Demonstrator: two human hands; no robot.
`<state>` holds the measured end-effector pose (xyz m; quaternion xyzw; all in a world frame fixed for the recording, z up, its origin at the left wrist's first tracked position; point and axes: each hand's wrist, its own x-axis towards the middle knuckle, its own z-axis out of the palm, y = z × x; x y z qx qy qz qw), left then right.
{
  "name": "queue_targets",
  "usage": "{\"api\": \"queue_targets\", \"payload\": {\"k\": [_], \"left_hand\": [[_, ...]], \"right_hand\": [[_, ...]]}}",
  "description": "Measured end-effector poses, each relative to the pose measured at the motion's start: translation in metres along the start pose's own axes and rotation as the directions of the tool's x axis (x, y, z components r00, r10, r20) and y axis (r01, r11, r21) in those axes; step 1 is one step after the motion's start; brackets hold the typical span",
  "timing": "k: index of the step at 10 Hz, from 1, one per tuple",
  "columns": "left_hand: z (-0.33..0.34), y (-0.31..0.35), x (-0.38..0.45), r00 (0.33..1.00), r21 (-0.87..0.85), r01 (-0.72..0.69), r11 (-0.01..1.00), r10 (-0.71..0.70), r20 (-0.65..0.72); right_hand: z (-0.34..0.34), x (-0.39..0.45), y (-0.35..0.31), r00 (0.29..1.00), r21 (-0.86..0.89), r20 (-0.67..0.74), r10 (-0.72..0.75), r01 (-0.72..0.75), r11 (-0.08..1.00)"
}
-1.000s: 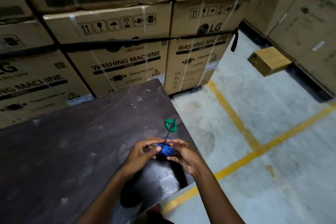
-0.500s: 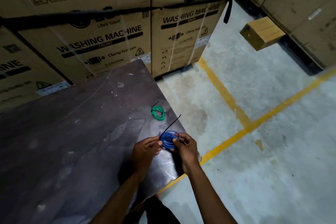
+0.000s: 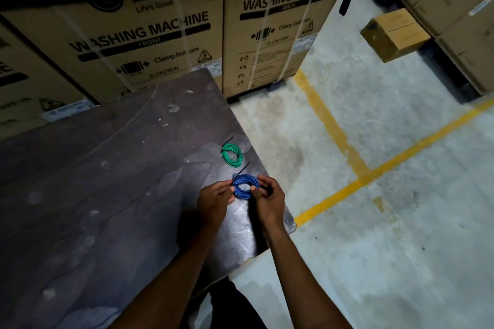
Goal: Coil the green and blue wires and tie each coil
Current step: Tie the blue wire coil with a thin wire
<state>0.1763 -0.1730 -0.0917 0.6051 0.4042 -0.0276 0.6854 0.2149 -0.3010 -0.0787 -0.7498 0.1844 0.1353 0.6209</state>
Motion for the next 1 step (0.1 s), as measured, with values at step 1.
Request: {"api": "queue_targets", "payload": {"k": [1], "left_hand": [[-0.0047, 0.0002, -0.0031, 0.999, 0.004, 0.025, 1.000, -0.025, 0.033]], "right_hand": [[-0.0017, -0.0045, -0.0010, 1.000, 0.008, 0.009, -0.025, 0.024, 1.000]]}}
